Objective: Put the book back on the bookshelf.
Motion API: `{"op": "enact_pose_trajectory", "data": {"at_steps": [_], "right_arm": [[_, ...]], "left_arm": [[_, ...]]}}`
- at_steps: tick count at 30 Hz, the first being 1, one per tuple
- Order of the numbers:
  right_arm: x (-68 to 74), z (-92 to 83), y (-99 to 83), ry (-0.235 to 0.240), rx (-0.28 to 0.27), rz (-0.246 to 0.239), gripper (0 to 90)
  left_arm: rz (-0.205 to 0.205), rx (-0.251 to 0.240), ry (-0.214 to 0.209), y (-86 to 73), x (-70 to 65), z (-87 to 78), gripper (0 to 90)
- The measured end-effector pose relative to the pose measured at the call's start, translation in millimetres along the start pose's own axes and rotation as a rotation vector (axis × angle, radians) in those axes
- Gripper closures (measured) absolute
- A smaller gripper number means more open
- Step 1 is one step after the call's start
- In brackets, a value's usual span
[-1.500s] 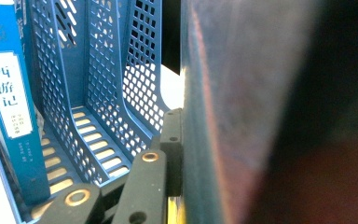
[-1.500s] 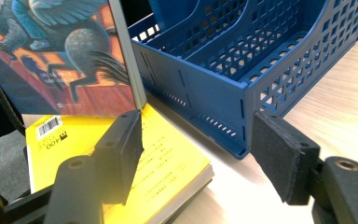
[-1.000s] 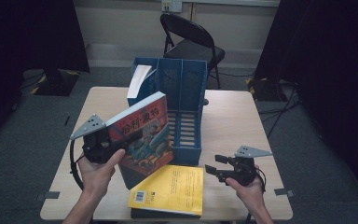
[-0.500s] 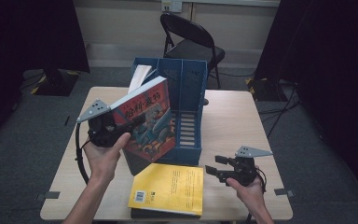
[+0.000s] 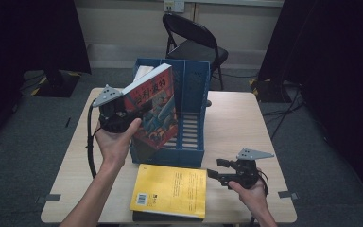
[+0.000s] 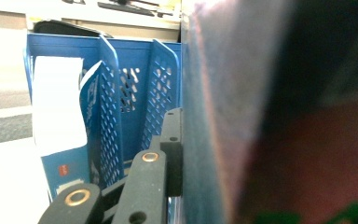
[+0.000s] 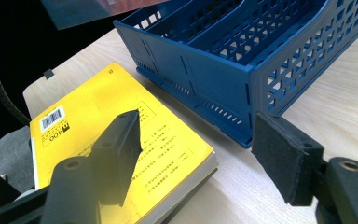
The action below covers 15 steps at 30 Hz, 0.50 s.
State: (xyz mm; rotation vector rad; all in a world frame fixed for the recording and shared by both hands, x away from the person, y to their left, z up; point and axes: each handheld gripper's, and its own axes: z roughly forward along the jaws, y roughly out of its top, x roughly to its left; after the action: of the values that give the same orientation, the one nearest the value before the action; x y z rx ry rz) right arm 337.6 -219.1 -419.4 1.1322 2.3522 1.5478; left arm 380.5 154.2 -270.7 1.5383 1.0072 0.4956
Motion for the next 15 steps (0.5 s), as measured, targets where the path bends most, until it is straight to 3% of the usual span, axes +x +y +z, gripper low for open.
{"op": "enact_pose_trajectory", "data": {"at_steps": [4, 6, 11, 15], "right_arm": [[-0.3, 1.5, -0.7, 0.001, 0.005, -0.002, 31.9], [-0.4, 2.3, -1.0, 0.003, 0.008, -0.002, 31.8], [-1.9, 1.0, -2.5, 0.002, 0.007, 0.001, 31.7], [-2.0, -0.7, -2.1, 0.003, 0.0, 0.003, 31.7]], "left_arm": [[-0.036, 0.02, 0.033, 0.0, 0.3, 13.9, 74.7], [-0.047, 0.028, 0.03, -0.1, 0.9, 19.6, 74.8], [-0.03, 0.028, 0.08, 2.9, -0.3, 32.7, 74.8], [-0.025, 0.028, 0.093, 2.1, 1.4, 40.2, 74.7]]}}
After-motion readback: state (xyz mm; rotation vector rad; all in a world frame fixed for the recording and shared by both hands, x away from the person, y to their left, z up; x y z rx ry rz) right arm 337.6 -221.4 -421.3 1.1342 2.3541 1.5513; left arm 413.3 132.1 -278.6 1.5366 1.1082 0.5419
